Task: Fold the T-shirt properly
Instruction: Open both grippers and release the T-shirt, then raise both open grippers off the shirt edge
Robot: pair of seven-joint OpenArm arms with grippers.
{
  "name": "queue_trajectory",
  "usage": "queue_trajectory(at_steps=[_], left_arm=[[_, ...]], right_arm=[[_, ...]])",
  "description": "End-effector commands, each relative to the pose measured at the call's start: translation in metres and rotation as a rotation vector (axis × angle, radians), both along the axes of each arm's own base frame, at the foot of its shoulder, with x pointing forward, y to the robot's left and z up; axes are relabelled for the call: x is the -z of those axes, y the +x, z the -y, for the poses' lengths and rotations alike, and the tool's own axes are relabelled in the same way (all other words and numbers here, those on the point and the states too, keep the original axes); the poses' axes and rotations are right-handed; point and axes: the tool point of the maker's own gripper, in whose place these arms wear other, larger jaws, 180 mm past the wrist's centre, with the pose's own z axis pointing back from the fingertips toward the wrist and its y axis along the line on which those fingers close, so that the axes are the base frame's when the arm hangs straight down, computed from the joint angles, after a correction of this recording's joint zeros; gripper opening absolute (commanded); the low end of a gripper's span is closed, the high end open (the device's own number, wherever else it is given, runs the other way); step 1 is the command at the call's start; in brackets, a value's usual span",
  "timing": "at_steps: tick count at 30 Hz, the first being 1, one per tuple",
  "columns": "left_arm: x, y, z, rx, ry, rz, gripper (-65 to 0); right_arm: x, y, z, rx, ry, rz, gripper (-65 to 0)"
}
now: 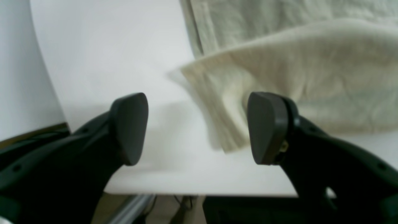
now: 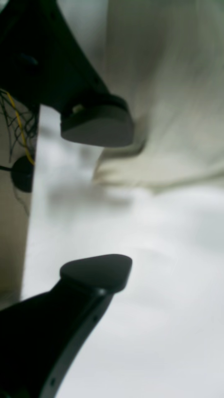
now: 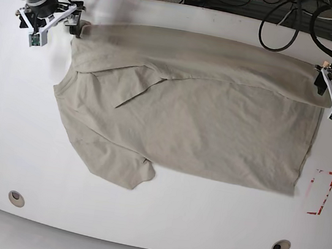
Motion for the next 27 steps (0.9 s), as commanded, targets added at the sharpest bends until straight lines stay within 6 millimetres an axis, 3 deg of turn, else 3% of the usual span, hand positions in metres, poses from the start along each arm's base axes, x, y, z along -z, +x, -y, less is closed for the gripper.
queue_trajectory(at_steps=[1,8,12,15,20,27], left_arm=[[-0.004,0.0,-0.003,0.008,0.021,0.002,-18.6],[0.02,-0.015,-0.013,-0.032,-0.01,-0.075,-18.6],[0.041,-0.026,-0.016,-0.06,-0.047,-0.135,-18.6],[0.054,-0.033,-0.017,-0.077,-0.071,-0.172,-18.6],[0.057,-0.03,-0.015,-0.068,-0.093,-0.144,-18.6],[0.056,-0.034,-0.02,-0.062,-0.08,-0.145,-18.6]], right_arm=[[-0.009,0.009,-0.006,-0.032,0.007,0.041,-14.7],[-0.008,0.025,-0.028,-0.067,0.05,0.071,-14.9],[0.004,0.024,-0.033,-0.078,0.079,0.041,-16.3],[0.011,0.027,-0.025,-0.076,0.069,0.019,-25.0],[0.028,0.023,-0.01,-0.051,0.011,-0.051,-43.3],[0.038,0.015,0.006,-0.039,-0.071,-0.12,-39.6]])
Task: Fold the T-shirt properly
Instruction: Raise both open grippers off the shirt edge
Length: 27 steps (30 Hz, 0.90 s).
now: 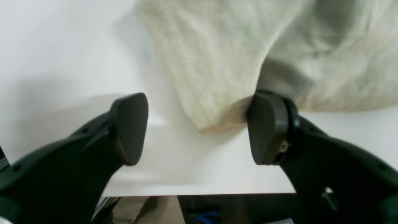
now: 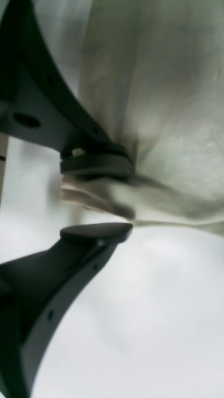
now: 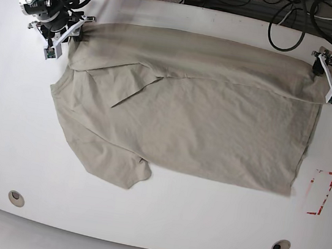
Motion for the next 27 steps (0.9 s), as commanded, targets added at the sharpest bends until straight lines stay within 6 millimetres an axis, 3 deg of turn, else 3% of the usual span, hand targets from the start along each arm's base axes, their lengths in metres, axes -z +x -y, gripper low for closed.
queue_trajectory(at_steps=[1,8,18,27], left_arm=[[-0.005,-0.006,-0.011,0.009,0.039,-0.017,-18.6],[-0.003,-0.014,-0.013,0.012,0.047,-0.037,-18.6],[0.006,-0.053,-0.022,0.019,0.067,-0.134,-18.6],[0.004,-0.07,-0.019,0.039,0.082,-0.163,-18.6]], right_arm=[[-0.007,0.003,0.009,-0.005,-0.039,0.016,-39.6],[-0.004,-0.006,0.017,-0.005,-0.09,-0.023,-45.0],[-0.003,-0.037,0.02,-0.024,-0.137,-0.084,-44.9],[-0.011,-0.044,0.019,-0.039,-0.158,-0.083,-43.0]])
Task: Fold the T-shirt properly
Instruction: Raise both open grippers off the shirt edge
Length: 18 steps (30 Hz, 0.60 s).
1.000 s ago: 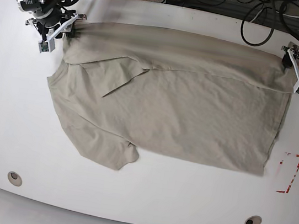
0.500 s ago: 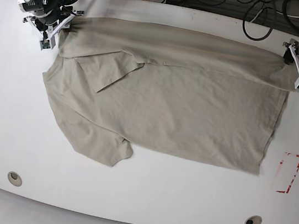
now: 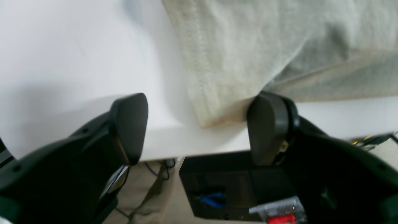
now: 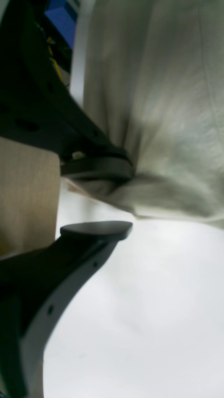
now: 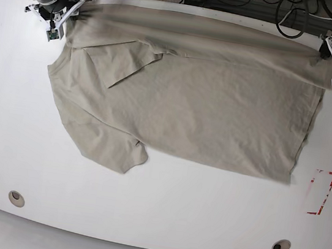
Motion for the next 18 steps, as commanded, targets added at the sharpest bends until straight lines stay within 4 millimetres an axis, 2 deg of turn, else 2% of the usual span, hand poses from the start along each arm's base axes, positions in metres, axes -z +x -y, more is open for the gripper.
queue_trajectory(at_steps=[1,6,9,14,18], left_arm=[[-0.004,-0.018,-0.009,0.018,0.073,-0.073,-18.6],[-0.019,-0.012,-0.003,0.058,0.102,-0.039,-18.6],[-0.031,-0.007,-0.004,0.067,0.13,-0.016,-18.6],[-0.051,-0.007,-0.016,0.038,0.199,-0.018,-18.6],[-0.067,0.012,-0.015,0.048,0.225,0.042,-18.6]], right_arm=[[-0.01,0.006,0.006,-0.009,-0.031,0.029,-40.0],[-0.02,0.015,0.006,-0.02,-0.048,0.067,-27.6],[-0.031,0.026,0.004,-0.028,-0.059,0.108,-22.5],[-0.042,0.046,0.008,-0.031,-0.072,0.161,-21.9],[-0.051,0.06,0.013,-0.037,-0.09,0.197,-21.9]])
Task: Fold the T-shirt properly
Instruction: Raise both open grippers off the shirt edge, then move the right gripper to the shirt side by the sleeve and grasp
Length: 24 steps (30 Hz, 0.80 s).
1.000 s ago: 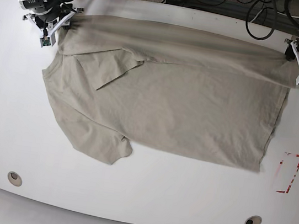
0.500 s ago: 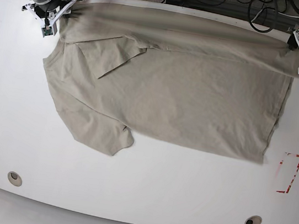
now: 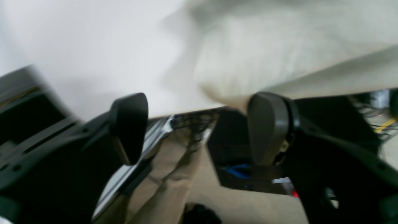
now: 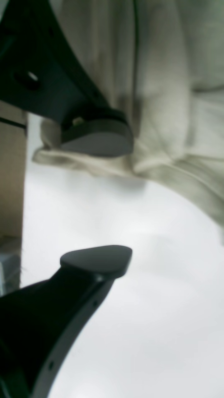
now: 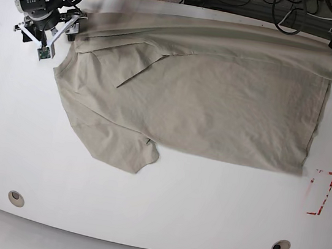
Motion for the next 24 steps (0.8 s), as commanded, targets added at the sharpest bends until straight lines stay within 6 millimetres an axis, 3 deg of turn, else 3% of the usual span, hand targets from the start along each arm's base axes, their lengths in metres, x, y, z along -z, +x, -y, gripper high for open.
queue_trajectory(at_steps=[1,6,14,17,24], left_arm=[[-0.019,0.019,-0.003,0.021,0.038,0.064,-18.6],[-0.035,0.039,-0.01,0.016,0.077,0.099,-18.6],[-0.055,0.066,-0.018,-0.013,0.108,0.16,-18.6],[-0.061,0.075,-0.017,-0.017,0.103,0.191,-18.6],[-0.072,0.1,-0.007,-0.021,0.07,0.275,-18.6]], right_arm=[[-0.013,0.011,0.007,-0.005,-0.03,0.043,-21.9],[-0.022,0.029,0.011,0.015,-0.043,0.048,-21.9],[-0.027,0.035,0.015,0.036,-0.052,0.033,-21.9],[-0.039,0.064,0.009,0.035,-0.022,0.12,-22.0],[-0.045,0.126,0.005,0.061,0.087,0.199,-22.0]])
